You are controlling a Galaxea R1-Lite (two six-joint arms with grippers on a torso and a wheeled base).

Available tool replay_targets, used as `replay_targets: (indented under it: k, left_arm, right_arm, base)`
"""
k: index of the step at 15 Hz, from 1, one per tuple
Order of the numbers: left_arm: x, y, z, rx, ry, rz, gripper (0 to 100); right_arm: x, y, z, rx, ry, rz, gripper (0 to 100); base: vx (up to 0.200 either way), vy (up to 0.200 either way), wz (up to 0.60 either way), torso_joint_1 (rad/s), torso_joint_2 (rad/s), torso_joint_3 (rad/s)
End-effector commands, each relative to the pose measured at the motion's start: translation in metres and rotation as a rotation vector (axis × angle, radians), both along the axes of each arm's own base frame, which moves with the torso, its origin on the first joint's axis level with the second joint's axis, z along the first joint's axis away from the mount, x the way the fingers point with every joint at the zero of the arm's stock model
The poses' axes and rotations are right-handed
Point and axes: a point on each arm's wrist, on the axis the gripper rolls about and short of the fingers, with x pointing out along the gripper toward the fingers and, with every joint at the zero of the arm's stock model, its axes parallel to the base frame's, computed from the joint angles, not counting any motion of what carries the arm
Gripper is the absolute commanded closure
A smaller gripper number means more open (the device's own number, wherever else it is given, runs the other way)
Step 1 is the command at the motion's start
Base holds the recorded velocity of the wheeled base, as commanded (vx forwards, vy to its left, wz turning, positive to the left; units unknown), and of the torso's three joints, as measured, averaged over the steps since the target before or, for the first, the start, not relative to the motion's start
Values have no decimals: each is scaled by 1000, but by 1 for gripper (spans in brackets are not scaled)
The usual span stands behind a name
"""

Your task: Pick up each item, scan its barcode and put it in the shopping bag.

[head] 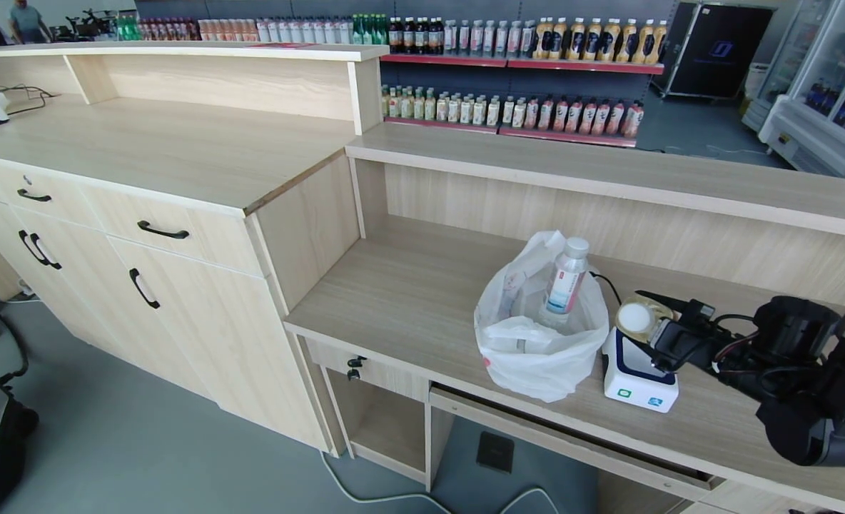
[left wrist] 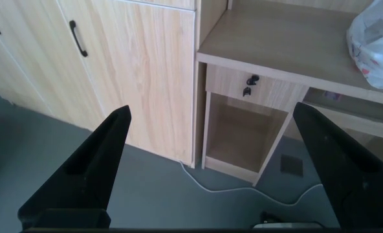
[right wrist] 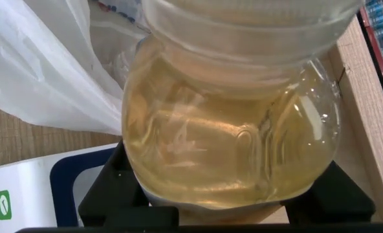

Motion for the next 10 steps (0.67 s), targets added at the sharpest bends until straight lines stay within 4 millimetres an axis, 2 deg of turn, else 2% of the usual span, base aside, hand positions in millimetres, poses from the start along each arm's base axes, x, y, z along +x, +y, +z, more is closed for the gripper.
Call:
replay_targets:
  k: [1,10]
  left_arm:
    - [0,0,0,0,0,0,0]
    - [0,0,0,0,0,0,0]
  right_arm:
    - [8,0,-3,-1,-10,2,100]
    - [23,8,-10,0,-23,30,100]
  base:
    - [0,0,0,0,0,0]
    - [0,0,0,0,0,0]
